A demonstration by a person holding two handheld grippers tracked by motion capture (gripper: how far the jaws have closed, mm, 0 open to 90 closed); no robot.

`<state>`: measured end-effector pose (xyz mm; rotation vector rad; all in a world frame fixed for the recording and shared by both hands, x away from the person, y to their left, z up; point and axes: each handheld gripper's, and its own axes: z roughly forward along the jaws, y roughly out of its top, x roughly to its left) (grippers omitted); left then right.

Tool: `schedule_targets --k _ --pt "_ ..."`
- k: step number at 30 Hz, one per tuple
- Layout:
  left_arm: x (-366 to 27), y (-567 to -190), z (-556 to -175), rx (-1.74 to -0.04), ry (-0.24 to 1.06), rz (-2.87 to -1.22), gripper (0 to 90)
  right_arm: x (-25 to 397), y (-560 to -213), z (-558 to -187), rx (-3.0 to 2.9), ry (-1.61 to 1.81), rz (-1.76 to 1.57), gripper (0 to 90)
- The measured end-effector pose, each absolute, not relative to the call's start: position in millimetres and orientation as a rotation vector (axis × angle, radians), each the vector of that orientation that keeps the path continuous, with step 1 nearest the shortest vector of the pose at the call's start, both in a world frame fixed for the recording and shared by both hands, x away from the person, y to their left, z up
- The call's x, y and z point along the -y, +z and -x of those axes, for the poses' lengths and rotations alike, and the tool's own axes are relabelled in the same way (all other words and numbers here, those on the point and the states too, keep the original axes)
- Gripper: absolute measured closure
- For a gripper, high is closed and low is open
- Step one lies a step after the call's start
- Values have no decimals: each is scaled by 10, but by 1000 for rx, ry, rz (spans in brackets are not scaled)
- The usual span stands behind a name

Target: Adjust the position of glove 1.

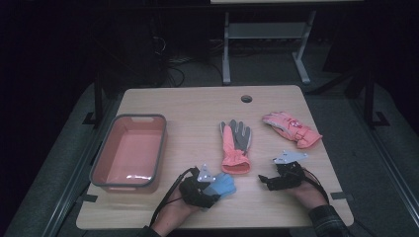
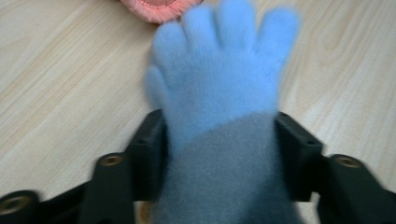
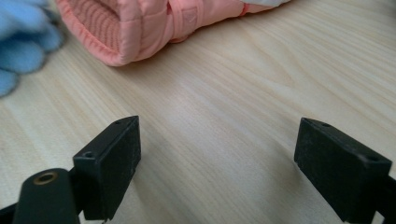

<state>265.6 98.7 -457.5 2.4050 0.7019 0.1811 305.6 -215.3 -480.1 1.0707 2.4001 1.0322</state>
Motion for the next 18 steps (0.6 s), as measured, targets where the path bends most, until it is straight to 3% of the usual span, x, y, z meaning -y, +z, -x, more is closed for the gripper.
schedule_targets --k 7,18 --pt "-957 -4552 -2625 -656 154 -2429 660 2143 -4812 -3066 -2377 1035 -1072 135" --pt "-993 -4538 -2683 -651 82 -2423 710 2163 -4815 -3098 -2376 1041 -1150 132"
